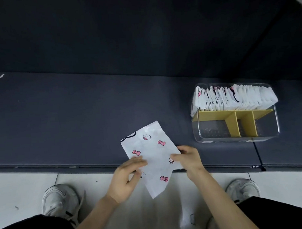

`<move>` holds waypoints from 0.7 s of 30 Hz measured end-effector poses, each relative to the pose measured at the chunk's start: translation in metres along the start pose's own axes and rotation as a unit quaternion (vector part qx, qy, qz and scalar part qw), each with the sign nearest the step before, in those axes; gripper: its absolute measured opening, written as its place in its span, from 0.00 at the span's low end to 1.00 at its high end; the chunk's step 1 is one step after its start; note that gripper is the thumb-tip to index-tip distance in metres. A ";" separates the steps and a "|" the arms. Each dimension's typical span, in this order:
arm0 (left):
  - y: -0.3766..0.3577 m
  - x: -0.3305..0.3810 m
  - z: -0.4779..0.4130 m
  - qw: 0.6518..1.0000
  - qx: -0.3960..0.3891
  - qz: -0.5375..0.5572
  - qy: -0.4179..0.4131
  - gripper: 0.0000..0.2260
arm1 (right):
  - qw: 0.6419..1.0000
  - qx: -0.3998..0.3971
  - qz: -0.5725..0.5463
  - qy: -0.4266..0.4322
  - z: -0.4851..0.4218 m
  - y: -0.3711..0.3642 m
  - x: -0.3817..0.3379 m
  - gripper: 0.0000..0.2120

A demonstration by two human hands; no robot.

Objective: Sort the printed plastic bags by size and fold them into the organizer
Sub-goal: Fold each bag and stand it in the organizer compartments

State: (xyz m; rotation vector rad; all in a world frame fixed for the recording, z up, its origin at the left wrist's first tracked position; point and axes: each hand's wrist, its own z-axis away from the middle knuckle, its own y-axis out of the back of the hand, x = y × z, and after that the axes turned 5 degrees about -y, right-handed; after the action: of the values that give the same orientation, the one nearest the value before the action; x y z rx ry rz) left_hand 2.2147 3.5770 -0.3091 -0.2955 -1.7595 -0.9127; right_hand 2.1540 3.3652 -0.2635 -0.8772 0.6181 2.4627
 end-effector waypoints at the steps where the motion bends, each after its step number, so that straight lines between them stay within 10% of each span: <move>1: -0.001 -0.002 0.006 1.000 -0.025 0.002 -0.005 0.19 | 1.000 -0.014 -0.020 -0.016 0.002 0.002 0.000 0.10; 6: 0.000 -0.006 0.003 0.990 -0.118 -0.072 -0.028 0.32 | 0.987 -0.061 -0.079 -0.126 0.007 0.007 -0.004 0.09; 12: -0.011 -0.003 -0.004 0.995 -0.030 0.041 0.086 0.20 | 0.923 -0.053 -0.292 -0.243 0.010 0.012 -0.017 0.13; 21: -0.016 0.012 -0.025 0.945 0.109 0.134 0.276 0.16 | 0.998 -0.024 -0.021 0.063 0.008 0.010 -0.011 0.14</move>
State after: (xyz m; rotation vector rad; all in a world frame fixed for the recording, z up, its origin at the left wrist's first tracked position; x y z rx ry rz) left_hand 2.2176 3.5459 -0.3024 -0.1125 -1.2448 -0.5275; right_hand 2.1522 3.3582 -0.2484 -1.0587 0.5805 2.4084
